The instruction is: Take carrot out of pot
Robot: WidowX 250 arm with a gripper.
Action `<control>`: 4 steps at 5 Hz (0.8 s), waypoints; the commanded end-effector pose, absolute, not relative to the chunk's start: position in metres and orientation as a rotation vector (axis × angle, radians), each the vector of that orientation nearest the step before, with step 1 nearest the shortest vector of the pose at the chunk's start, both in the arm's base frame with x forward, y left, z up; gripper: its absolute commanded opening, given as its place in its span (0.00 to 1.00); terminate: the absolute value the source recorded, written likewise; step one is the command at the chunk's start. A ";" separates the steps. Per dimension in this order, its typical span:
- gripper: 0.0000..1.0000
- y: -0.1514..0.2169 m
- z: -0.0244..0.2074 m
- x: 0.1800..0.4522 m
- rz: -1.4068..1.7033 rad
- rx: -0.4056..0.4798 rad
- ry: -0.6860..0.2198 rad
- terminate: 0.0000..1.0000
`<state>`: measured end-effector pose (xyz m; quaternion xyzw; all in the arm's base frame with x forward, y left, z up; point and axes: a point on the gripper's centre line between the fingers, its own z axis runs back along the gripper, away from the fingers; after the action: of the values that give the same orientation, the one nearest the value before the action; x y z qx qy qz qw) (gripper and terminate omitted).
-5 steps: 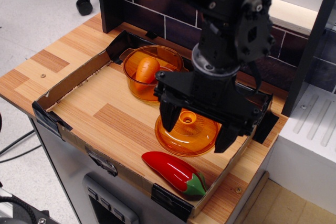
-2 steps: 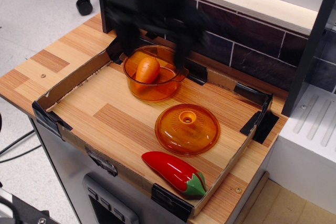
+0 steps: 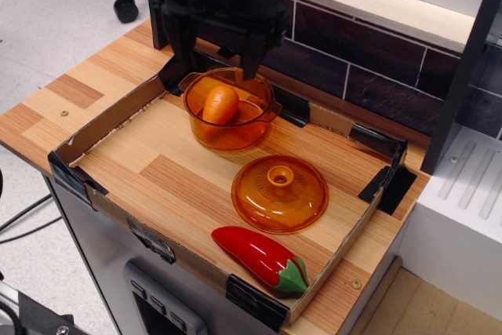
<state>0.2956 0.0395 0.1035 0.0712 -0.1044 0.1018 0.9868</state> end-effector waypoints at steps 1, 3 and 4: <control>1.00 0.063 0.081 0.325 0.241 0.173 -0.229 0.00; 1.00 0.061 0.051 0.328 0.240 0.142 -0.157 0.00; 1.00 0.056 0.049 0.329 0.257 0.127 -0.150 0.00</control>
<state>0.3247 0.0542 0.0372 0.0622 -0.0565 0.1312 0.9878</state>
